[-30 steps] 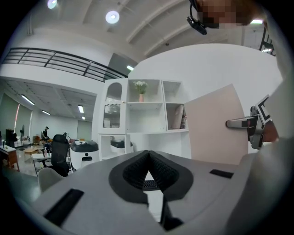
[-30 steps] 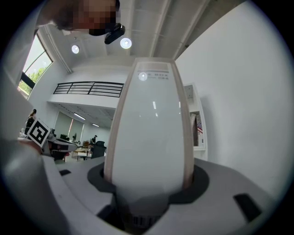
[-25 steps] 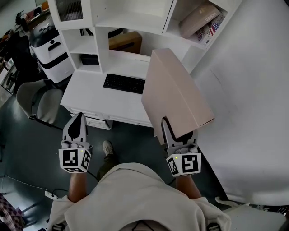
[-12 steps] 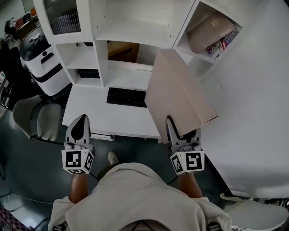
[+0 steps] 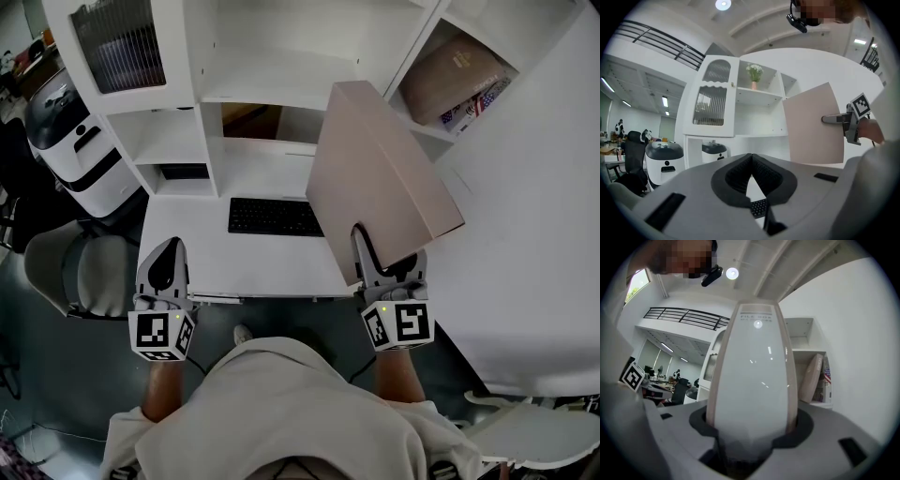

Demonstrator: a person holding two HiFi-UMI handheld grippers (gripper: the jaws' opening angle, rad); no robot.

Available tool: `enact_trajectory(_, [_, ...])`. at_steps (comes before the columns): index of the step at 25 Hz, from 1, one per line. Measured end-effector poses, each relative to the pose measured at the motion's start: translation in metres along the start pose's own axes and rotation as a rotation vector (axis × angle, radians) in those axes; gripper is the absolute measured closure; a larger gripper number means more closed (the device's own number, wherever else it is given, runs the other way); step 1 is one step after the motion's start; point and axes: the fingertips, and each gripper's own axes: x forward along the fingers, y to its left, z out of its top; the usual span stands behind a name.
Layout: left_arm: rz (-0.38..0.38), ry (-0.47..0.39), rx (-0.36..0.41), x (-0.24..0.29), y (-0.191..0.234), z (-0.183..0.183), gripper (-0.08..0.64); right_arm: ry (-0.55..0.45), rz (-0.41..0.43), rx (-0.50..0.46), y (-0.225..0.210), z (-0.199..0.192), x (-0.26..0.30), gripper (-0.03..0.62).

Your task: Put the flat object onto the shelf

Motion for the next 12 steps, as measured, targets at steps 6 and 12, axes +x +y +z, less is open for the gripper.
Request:
enact_trajectory(6, [0.027,-0.015,0.003,0.022,0.003,0.006,0.568,-0.039,0.018,0.006,-0.013,0.008,0.028,0.307])
enact_trajectory(12, [0.065,-0.021,-0.008,0.036,-0.003,0.013,0.568,-0.052,0.066,-0.026,-0.028,0.019,0.052,0.307])
